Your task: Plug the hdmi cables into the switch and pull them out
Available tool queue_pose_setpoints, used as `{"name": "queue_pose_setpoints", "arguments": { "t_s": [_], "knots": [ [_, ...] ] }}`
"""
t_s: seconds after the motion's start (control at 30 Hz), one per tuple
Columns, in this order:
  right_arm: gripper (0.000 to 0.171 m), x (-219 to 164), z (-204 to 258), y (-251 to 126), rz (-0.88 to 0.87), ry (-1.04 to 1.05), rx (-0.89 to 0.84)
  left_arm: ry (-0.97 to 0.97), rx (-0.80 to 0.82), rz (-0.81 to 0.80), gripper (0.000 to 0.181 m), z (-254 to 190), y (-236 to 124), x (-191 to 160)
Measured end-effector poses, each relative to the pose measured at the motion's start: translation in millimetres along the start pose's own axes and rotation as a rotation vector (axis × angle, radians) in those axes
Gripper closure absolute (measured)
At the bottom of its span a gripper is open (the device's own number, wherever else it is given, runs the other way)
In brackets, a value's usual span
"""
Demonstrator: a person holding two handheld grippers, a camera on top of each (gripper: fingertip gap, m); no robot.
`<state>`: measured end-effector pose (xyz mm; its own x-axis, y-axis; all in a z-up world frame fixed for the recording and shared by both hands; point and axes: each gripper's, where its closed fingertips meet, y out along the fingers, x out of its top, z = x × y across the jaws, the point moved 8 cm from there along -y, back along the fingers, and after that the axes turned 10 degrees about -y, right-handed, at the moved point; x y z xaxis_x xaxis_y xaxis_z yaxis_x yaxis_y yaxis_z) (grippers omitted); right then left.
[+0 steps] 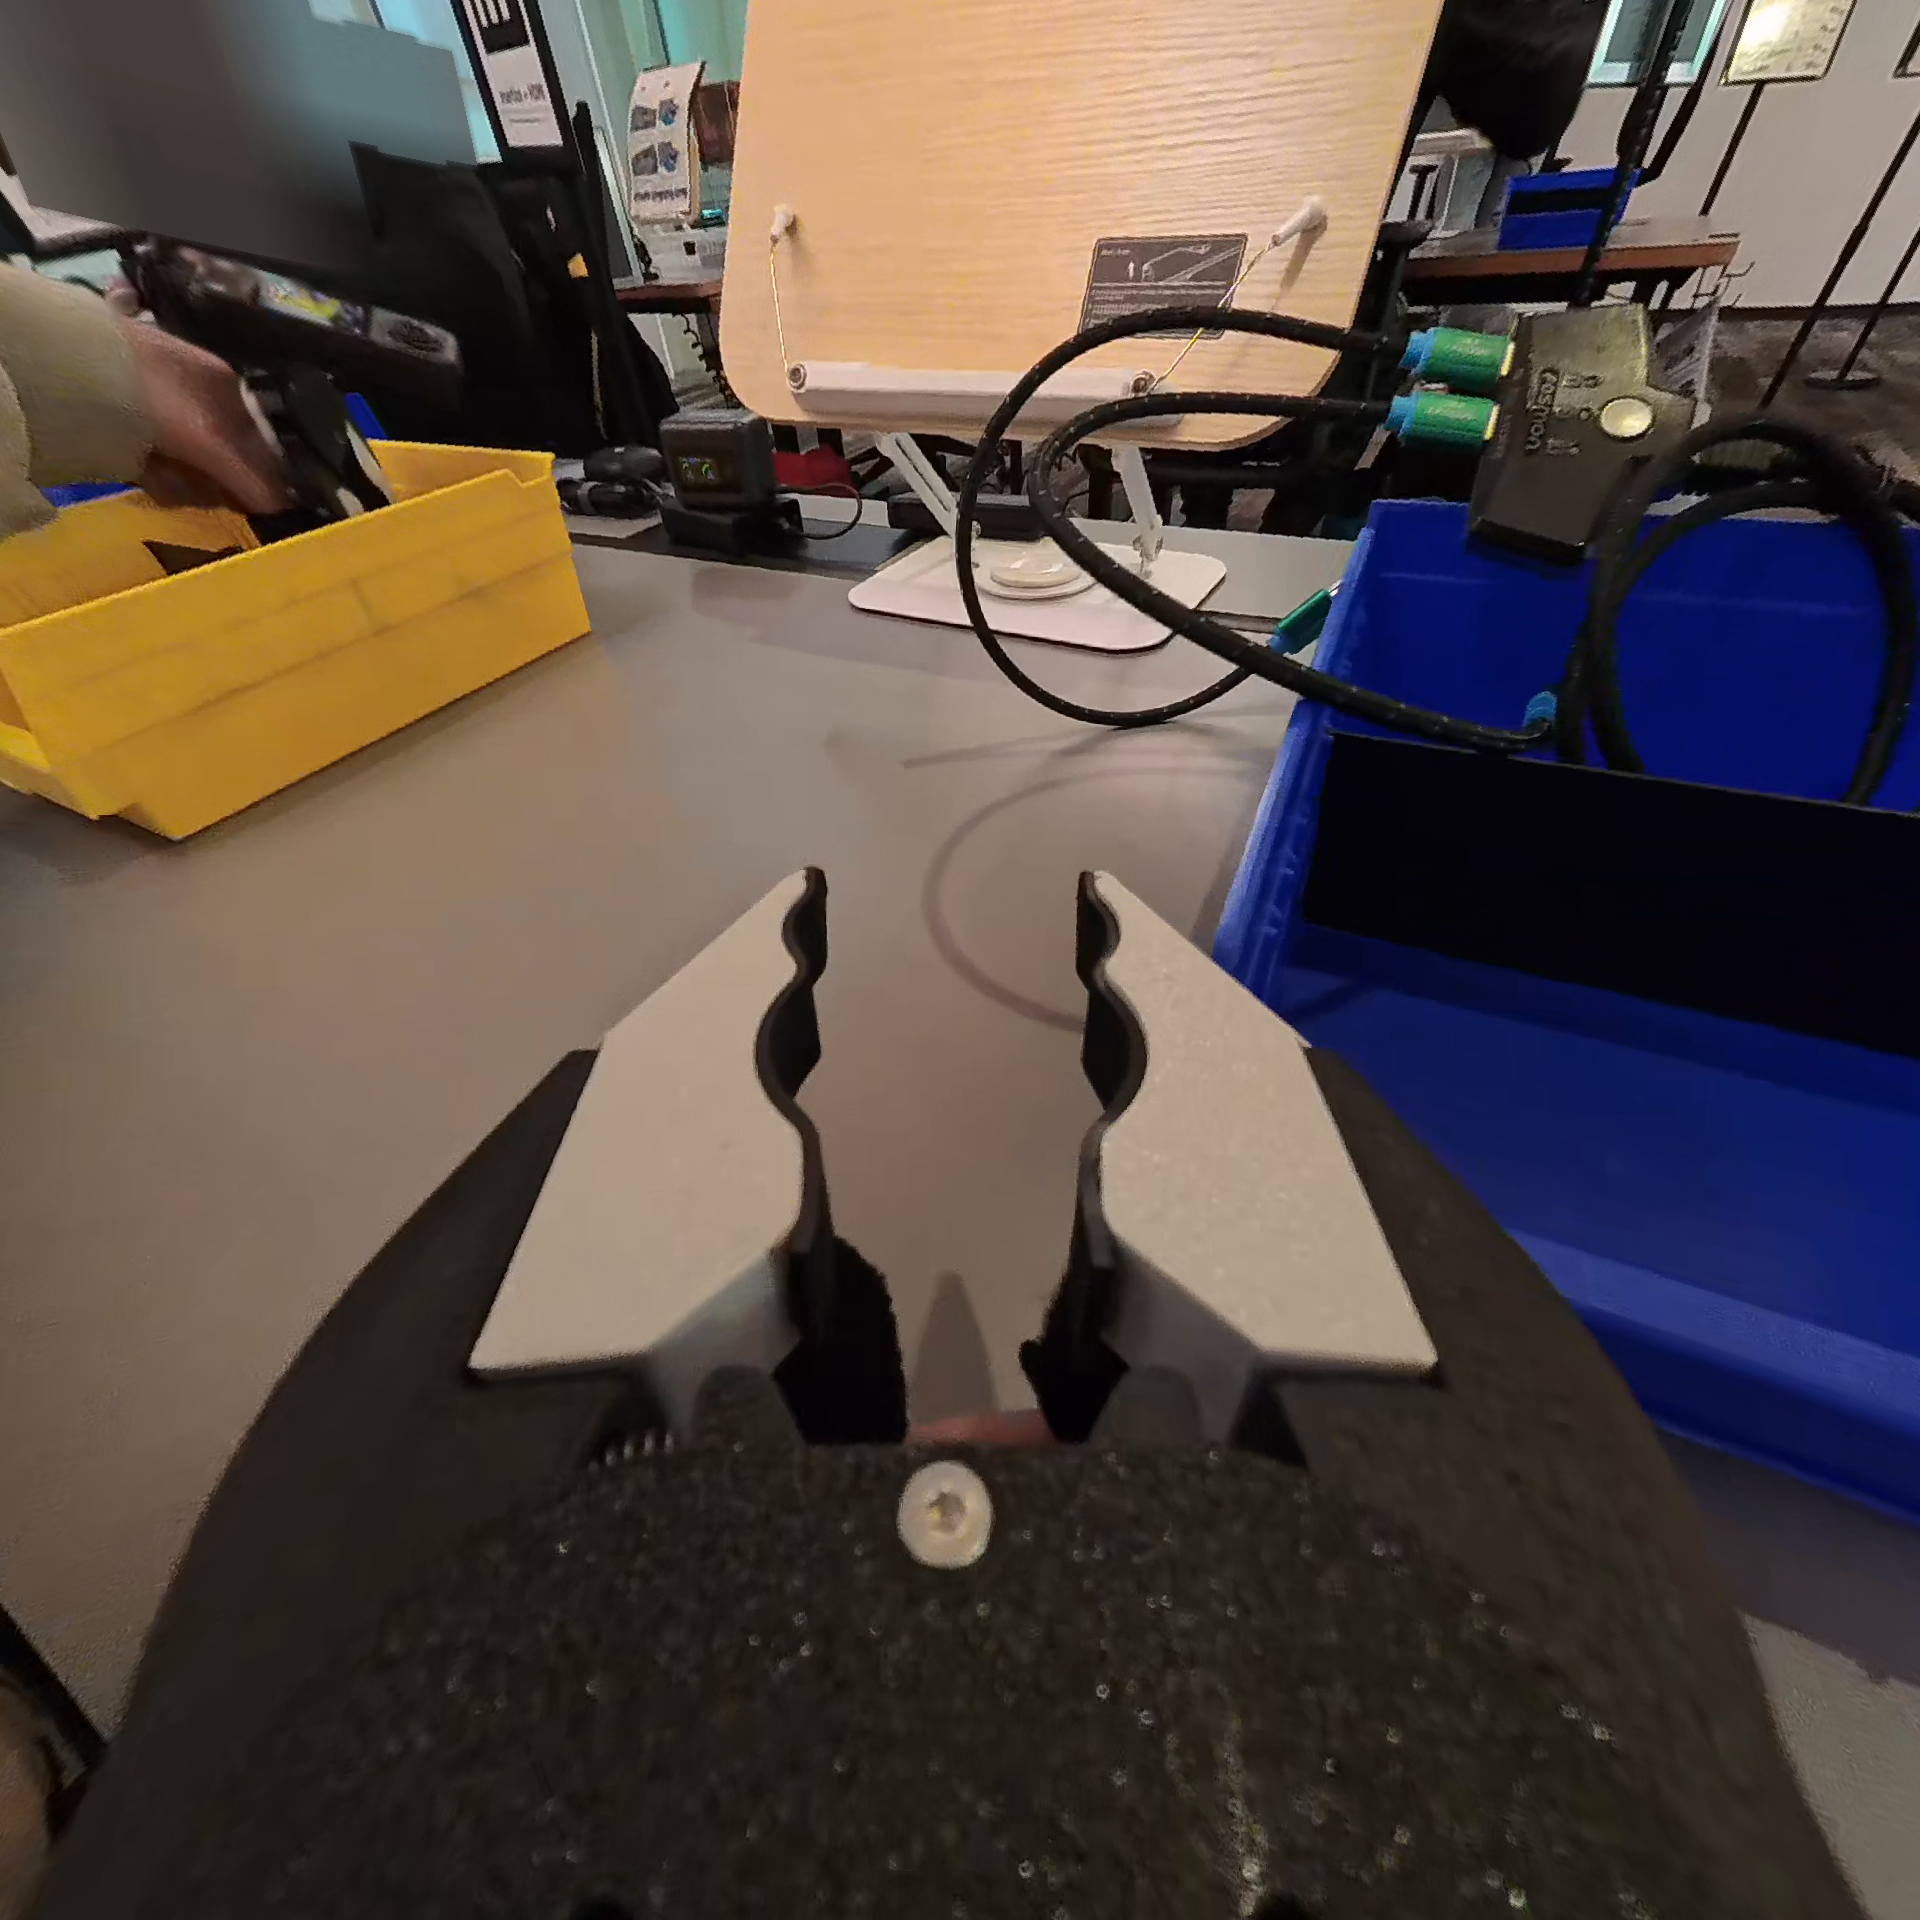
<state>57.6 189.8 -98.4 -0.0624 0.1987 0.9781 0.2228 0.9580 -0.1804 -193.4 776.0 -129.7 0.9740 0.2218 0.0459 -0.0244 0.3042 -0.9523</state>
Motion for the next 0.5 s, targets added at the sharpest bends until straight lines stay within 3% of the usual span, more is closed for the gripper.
{"name": "queue_pose_setpoints", "arguments": {
  "t_s": [0.5],
  "knots": [
    [0.124,-1.2,4.6,-0.4,0.004,0.03,0.073,-0.081,-0.132,0.014,0.116,5.3,8.1,0.3]
  ]
}}
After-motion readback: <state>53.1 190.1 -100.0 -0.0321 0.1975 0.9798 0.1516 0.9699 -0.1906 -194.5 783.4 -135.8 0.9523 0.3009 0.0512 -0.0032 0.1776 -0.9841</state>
